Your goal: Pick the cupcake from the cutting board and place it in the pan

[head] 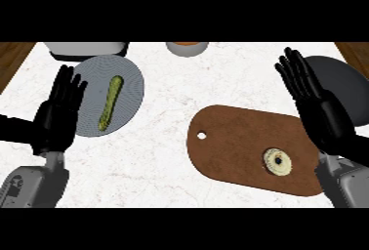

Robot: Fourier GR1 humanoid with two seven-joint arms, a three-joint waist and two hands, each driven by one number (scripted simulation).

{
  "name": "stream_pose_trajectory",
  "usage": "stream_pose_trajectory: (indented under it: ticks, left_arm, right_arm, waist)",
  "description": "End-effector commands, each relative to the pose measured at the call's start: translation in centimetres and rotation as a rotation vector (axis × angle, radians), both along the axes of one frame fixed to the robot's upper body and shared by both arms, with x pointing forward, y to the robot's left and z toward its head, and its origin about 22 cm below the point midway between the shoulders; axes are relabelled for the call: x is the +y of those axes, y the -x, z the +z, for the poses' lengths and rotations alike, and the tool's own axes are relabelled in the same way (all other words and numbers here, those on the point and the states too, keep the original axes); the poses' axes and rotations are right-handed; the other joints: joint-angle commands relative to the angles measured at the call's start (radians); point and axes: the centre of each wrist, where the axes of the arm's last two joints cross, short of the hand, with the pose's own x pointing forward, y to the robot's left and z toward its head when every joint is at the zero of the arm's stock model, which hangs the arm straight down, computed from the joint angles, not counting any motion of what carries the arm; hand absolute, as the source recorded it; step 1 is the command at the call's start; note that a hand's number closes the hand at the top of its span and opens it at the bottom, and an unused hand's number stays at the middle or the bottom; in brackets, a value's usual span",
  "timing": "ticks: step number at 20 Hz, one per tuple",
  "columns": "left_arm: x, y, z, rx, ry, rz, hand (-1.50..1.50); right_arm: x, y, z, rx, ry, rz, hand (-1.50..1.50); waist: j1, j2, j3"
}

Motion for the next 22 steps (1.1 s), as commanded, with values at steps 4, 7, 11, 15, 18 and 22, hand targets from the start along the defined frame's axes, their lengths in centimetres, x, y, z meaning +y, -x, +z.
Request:
stream_pose_trajectory:
  ticks: [4,7,11,15,18,22]
  left_arm:
    - [0.8,0.2,0.1,-0.001,-0.202,-0.001,0.00]
    - [2.6,-0.9,-0.5,0.047,-0.269,0.002,0.00]
    - [1.7,1.3,-2.0,0.075,-0.243,0.006,0.00]
    - [2.9,0.9,-1.5,0.065,-0.267,0.006,0.00]
    - [1.0,0.5,-1.2,0.062,-0.286,0.004,0.00]
    - [3.2,-0.2,0.0,0.072,-0.272,0.012,0.00]
  right_arm:
    - [-3.7,-0.1,-3.0,0.242,0.126,0.229,1.50]
    - [-6.9,1.1,-6.5,0.397,0.311,0.238,1.50]
    - [-12.3,4.1,-4.4,0.036,0.411,-0.103,-1.50]
    - [-16.5,7.1,-2.0,-0.060,0.530,-0.146,-1.50]
    - [-16.6,7.8,3.4,-0.036,0.633,-0.072,-1.50]
    - [-17.2,7.6,8.5,0.018,0.880,-0.027,-1.50]
  waist:
    - [0.010,0.036,-0.006]
    - [-0.006,0.045,-0.007]
    - [-0.038,0.024,-0.006]
    - [-0.036,0.024,-0.008]
    - [-0.037,0.023,-0.009]
    - [-0.029,0.025,-0.010]
